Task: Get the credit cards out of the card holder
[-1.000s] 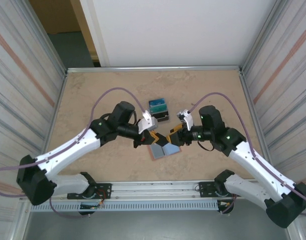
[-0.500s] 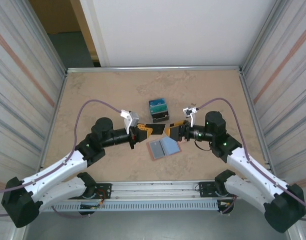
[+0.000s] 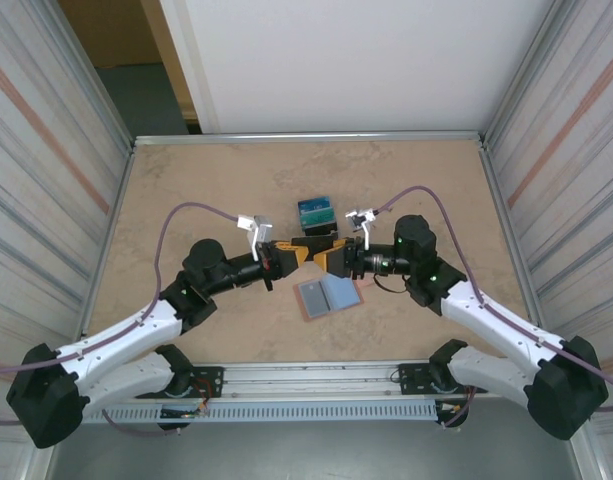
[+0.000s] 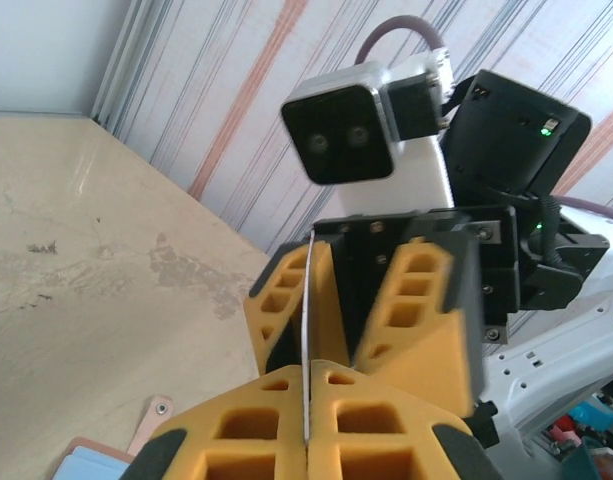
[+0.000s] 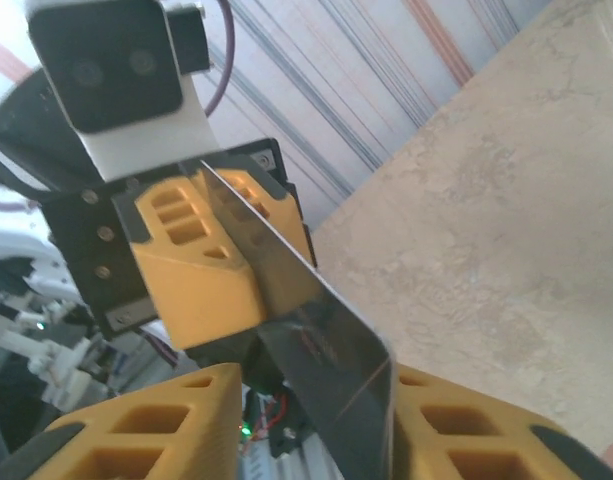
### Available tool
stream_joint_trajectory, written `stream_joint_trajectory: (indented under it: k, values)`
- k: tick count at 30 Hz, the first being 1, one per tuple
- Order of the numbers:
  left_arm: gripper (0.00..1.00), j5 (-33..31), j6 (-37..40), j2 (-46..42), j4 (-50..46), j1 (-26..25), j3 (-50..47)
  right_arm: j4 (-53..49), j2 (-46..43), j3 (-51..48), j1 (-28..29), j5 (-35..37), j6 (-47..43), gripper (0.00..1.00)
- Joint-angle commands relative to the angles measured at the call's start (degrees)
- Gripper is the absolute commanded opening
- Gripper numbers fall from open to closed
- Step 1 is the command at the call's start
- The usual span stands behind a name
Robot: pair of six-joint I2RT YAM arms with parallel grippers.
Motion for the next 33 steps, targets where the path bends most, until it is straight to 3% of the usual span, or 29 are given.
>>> stream_joint_trajectory:
  k: [1, 3, 4, 6, 10, 13, 19, 22, 29, 33]
  values:
    - [0.0, -0.1, -1.6, -0.3, 3.0, 0.5, -0.5, 2.0, -0.2, 2.4, 0.4, -1.3, -0.8, 0.17]
    - [0.0, -0.3, -1.2, -0.8, 1.6, 0.7, -0.4, 0.7, -0.9, 2.5, 0.5, -0.5, -2.0, 0.02]
    - [0.0, -0.4, -0.7, -1.1, 0.1, 0.8, 0.0, -0.6, -1.3, 2.5, 0.5, 0.1, -3.1, 0.0]
    - [0.12, 0.3, 1.4, -1.6, -3.6, 1.0, 1.3, -3.6, -3.1, 2.7, 0.5, 0.9, -5.3, 0.0]
    - [0.53, 2.0, 9.4, -3.2, -16.6, 1.7, 6.8, -13.3, -5.9, 4.3, 0.6, 1.1, -11.5, 0.0]
    - [0.67, 2.9, 18.0, -3.4, -28.6, 1.8, 12.7, -21.6, -7.3, 6.1, 0.7, 0.7, -16.4, 0.0]
    - [0.72, 10.1, 33.6, 1.8, -49.7, 1.8, 26.6, -31.2, -7.5, 9.0, 0.7, -1.4, -21.8, 0.0]
    - [0.72, 11.5, 38.2, 5.7, -55.7, 1.8, 31.2, -32.4, -7.1, 9.7, 0.7, -2.6, -22.6, 0.0]
    - [0.69, 13.8, 43.4, 13.3, -59.8, 1.7, 36.0, -31.8, -6.1, 10.2, 0.7, -3.6, -22.6, 0.0]
    - [0.62, 16.3, 44.1, 16.4, -59.7, 1.7, 37.4, -31.9, -5.2, 10.4, 0.8, -4.0, -22.7, 0.0]
